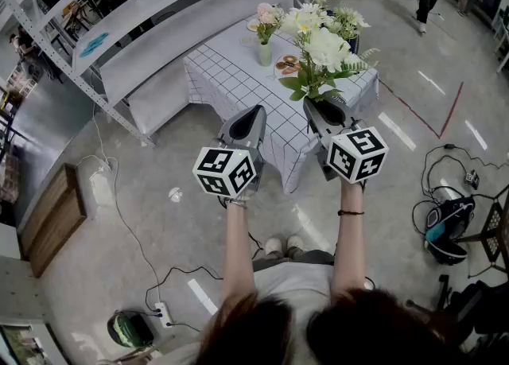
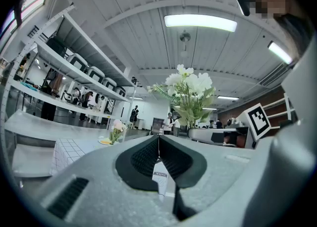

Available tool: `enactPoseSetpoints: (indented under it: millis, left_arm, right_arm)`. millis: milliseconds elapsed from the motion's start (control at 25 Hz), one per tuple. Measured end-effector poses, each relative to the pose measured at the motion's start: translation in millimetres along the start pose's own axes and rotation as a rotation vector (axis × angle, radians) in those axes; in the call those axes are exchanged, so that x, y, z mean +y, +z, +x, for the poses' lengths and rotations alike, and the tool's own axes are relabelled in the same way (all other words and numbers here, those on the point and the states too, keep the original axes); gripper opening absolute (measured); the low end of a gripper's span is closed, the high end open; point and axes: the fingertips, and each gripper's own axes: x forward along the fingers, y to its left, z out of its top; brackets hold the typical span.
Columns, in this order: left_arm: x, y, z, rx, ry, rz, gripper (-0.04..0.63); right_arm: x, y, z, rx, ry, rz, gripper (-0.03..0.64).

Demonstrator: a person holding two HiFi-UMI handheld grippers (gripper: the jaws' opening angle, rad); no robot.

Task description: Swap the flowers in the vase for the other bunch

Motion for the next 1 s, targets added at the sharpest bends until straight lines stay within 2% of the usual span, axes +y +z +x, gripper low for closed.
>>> enactPoseSetpoints:
  millis: [480, 1000]
  left_arm:
    - [-5.5, -8.2, 12.8, 0.006, 0.018, -0.029, 0.014]
    - [2.7, -19.8, 20.9, 0.021, 0.036, -0.055, 0.012]
  right_arm:
    - [-13.7, -10.7, -1.7, 0.053, 0.004, -0.017, 0.04]
    - [-30.5, -20.3, 13.4, 0.039, 0.021, 0.059, 0.04]
